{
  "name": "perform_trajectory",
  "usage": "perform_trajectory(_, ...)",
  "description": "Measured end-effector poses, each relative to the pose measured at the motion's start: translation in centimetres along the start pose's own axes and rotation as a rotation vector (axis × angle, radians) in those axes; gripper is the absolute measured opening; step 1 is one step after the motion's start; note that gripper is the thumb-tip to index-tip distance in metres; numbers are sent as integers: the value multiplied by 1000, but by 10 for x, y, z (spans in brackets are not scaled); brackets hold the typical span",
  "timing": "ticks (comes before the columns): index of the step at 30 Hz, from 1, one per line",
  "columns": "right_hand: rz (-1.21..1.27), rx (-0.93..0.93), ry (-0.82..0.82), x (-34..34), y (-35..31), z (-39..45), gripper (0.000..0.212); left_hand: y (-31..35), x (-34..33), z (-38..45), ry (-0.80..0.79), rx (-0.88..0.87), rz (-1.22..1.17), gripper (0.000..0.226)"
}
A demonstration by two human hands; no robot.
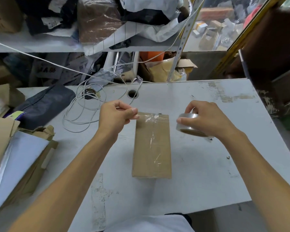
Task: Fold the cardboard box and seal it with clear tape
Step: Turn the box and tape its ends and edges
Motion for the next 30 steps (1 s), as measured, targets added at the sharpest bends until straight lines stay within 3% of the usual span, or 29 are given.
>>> perform_trajectory(10,-4,-114,-121,-16,10,47,50,-12,-4,37,-14,112,53,21)
perform_trajectory(30,76,-171,-237,-34,23,65,47,-55,-19,55,42,193,21,14)
Point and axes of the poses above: each hand's wrist, its own z-axis towards the middle knuckle, its own x-axis out of the back of the hand, y = z × x, the point moved 5 cm from there along z, towards the middle knuckle, and after that the axes turned 14 degrees about z, right-handed, at the moved point
